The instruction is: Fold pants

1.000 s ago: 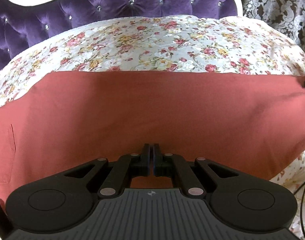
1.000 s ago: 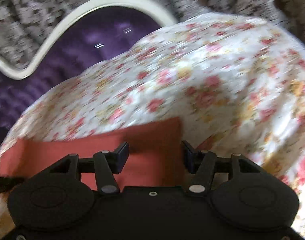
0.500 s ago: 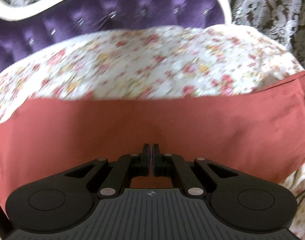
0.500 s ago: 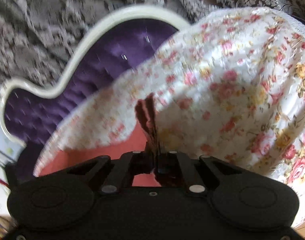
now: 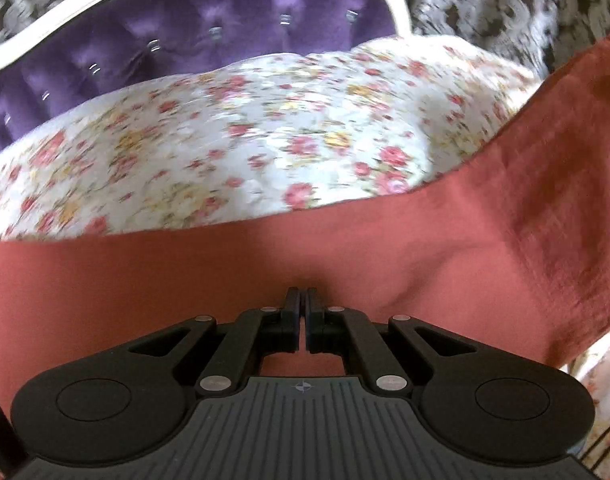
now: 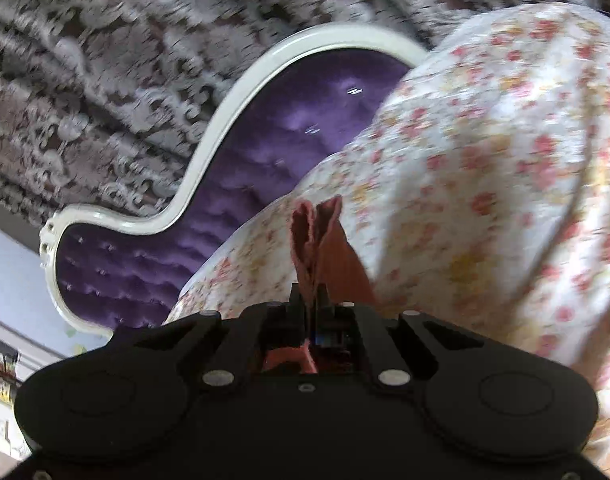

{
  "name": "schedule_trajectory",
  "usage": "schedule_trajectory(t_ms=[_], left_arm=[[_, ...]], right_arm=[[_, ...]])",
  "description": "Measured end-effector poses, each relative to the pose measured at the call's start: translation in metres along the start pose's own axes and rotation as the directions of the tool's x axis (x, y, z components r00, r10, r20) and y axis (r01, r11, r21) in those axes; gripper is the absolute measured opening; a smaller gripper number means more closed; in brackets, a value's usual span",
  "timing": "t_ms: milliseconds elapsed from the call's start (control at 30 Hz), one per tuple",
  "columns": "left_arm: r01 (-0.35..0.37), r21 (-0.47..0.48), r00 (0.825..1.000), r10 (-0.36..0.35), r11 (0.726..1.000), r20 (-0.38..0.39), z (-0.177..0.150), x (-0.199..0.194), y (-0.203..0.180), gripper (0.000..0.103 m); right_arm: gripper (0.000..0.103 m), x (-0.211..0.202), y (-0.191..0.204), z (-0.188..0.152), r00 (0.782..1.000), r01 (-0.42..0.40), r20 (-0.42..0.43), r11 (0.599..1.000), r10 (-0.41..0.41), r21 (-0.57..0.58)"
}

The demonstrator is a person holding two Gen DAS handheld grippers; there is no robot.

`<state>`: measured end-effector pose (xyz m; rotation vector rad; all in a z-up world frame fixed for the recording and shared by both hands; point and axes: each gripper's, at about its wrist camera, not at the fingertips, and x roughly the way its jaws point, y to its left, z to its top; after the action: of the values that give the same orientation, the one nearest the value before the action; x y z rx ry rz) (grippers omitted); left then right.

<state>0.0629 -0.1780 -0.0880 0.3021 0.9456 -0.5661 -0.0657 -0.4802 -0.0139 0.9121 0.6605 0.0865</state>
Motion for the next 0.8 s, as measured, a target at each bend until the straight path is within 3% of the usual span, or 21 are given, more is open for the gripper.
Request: schedule_trajectory(t_ms=[167,367,600,733,800], left_arm=[[-0.077,-0.077,0.996,0.08,0.994,0.031,-0.009,-0.028,0.057,0.003],[-0.176,-0.177,0.983,0.184,0.968,0.029,-0.036,-0.06,0.129,0.003],[-0.257,-0.286,0.964,0.264,0.923,-0.015,-0.071,-0.083,0.191,0.003],[-0.268,-0.332,0.961,0.275,0.904,-0.029,-0.081,-0.091,0.21,0.003],[-0.271,-0.343,0.96,0.28,0.899,-0.023,-0.083,-0.097,0.215,0.003]], right_arm=[[0.012,0.047,0.058,-0.019,0.994,-0.089,-0.069,0.994,0.085,-0.057],[0.012,0.144,0.112,-0.066,0.967,-0.168,-0.213,0.98,0.143,-0.108],[0.013,0.235,0.143,-0.138,0.946,-0.136,-0.32,0.964,0.058,-0.227],[0.027,0.25,0.159,-0.168,0.952,-0.11,-0.306,0.919,-0.012,-0.379],[0.037,0.242,0.166,-0.171,0.954,-0.142,-0.301,0.903,0.015,-0.405]])
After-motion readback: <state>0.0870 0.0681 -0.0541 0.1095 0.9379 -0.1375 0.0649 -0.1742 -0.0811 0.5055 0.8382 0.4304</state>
